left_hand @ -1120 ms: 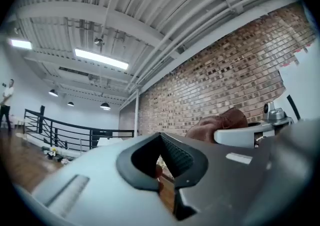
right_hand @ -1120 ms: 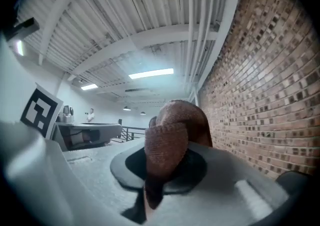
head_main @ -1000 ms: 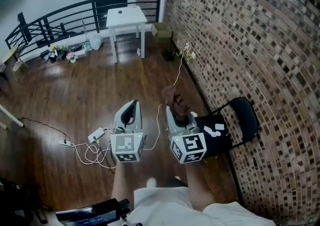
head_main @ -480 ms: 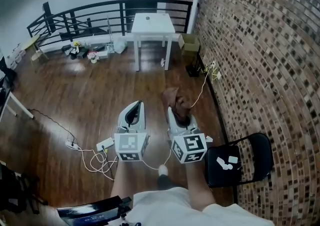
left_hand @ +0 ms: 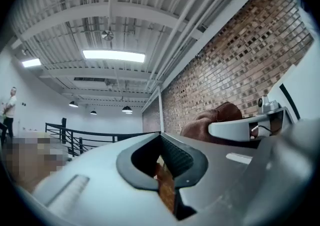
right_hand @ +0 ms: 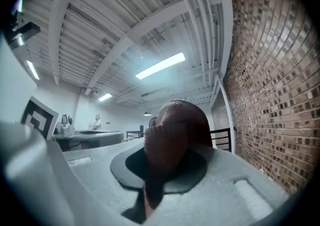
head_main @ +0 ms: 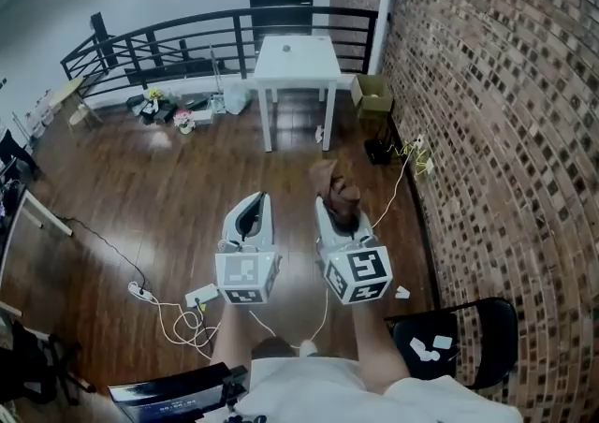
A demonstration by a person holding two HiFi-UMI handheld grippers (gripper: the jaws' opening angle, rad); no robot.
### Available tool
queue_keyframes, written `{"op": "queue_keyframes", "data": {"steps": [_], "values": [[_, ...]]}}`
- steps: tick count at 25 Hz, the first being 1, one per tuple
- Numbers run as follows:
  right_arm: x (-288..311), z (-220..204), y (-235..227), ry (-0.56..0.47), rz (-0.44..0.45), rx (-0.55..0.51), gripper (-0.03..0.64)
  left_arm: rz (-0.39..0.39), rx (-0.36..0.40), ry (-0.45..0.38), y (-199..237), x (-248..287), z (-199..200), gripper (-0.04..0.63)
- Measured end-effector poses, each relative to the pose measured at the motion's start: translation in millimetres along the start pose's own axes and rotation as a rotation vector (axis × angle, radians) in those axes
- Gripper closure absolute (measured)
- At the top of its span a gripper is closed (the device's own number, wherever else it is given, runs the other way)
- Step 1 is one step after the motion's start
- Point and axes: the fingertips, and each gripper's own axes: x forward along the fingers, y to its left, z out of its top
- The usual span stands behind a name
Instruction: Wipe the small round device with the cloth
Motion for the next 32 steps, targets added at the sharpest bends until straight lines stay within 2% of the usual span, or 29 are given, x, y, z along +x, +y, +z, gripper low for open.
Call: {"op": "queue_keyframes", "data": {"steps": [4,8,12,17,21,25,32], "values": [[39.4,-16.3,-21.2,0.03,0.02,0.005,0.598,0.01,-0.009,0.043,15.5,45.9,-18.8,0.579],[91.0,-29.5,-42.5,0.052,0.02,-0.003,0.598,-0.006,-0.005,0.05,34.7,97.4,-35.2,0.578],[158.9,-37.1,-66.5,0.054,0.009,-0.039,0.598,-0.031,-0.033,0.039,65.8,166.5,-52.6,0.578],[270.9,-43.2,-91.2,0.065,0.001,-0.056,0.598,-0.032,-0.058,0.023,131.7,260.1,-65.8,0.579],[373.0,-34.8,-95.4,0.04,-0.002,-0.058,0.598,-0.019,-0.053,-0.007,204.1,327.2,-61.5,0.579],[446.5,-32.5,-99.2,0.031,0.0,-0.06,0.598,0.003,-0.061,-0.015,261.1,381.3,-64.5,0.579],[527.1,-46.6,-144.1,0.044,-0.016,-0.042,0.598,-0.027,-0.062,0.006,285.8,467.1,-88.5,0.578]]}}
